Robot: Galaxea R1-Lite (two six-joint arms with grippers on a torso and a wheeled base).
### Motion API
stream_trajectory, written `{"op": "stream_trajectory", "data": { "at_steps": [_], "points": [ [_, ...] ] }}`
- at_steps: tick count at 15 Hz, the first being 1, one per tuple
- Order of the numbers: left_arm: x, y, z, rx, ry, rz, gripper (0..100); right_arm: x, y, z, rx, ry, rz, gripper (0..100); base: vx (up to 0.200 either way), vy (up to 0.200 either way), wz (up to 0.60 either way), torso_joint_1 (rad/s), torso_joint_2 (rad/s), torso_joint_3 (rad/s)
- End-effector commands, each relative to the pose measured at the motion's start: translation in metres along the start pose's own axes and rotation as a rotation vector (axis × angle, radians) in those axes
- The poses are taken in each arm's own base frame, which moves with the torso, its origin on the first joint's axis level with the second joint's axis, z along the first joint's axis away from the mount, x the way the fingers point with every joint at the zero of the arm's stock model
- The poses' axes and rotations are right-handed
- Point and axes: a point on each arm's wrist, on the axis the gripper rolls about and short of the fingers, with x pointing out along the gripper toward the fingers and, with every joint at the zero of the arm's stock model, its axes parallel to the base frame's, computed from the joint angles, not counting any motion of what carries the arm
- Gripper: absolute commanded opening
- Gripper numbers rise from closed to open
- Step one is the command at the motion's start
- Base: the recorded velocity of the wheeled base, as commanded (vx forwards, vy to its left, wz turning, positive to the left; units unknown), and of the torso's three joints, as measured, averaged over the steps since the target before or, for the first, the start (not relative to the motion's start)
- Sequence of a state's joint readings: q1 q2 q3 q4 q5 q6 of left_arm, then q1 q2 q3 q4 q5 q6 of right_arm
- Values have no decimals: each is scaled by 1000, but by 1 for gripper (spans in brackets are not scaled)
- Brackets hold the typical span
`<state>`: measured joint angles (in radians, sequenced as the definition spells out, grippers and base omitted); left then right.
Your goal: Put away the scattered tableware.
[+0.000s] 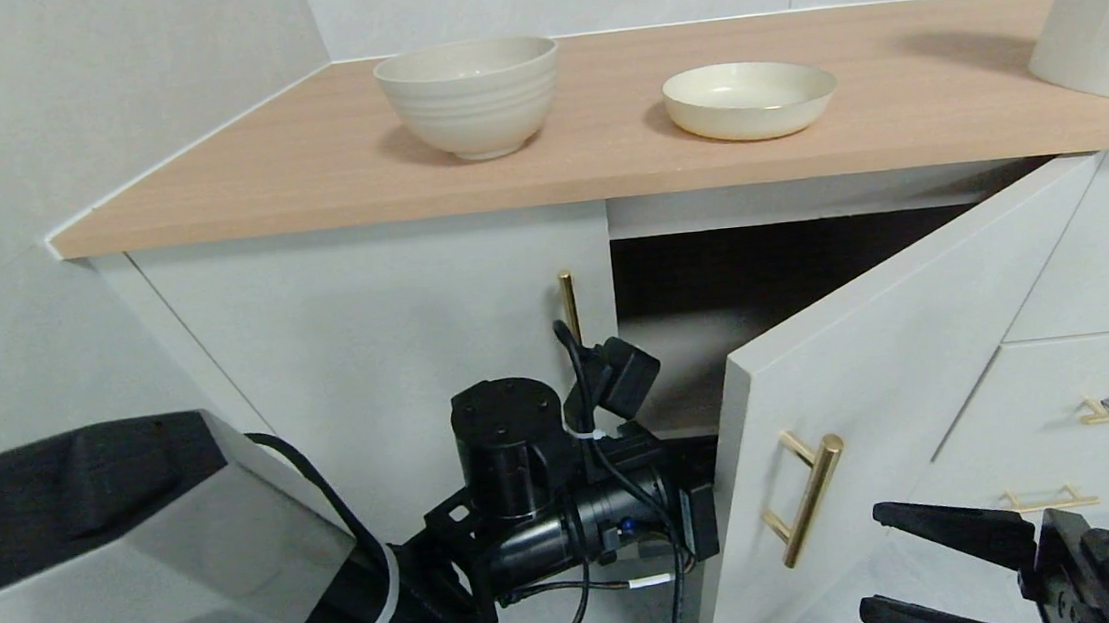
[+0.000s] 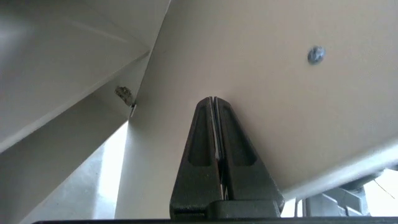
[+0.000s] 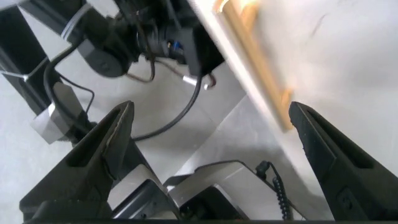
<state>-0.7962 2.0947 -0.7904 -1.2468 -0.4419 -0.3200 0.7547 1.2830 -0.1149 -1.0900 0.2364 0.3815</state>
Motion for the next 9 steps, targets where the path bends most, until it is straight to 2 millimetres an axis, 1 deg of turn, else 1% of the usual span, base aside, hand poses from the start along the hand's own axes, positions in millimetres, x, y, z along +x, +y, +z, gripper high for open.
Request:
{"op": "stream_trajectory", "data": {
  "at_steps": [1, 2, 6, 9],
  "points": [
    [5, 2, -2, -2, 3, -4, 0, -2, 0, -3, 1, 8, -2, 100, -200, 0, 0, 17, 12, 2],
    [7, 4, -3, -2, 3, -4, 0, -2, 0, -3, 1, 8, -2, 100, -200, 0, 0, 2, 2, 7],
    [30, 16, -5, -11, 18, 5, 0, -5, 0, -3, -1, 0, -2, 100, 0, 0, 0, 0, 0, 0],
    [34, 18, 0, -27, 17, 9, 0, -7, 0, -4, -1, 0, -2, 100, 0, 0, 0, 0, 0, 0]
  ]
}}
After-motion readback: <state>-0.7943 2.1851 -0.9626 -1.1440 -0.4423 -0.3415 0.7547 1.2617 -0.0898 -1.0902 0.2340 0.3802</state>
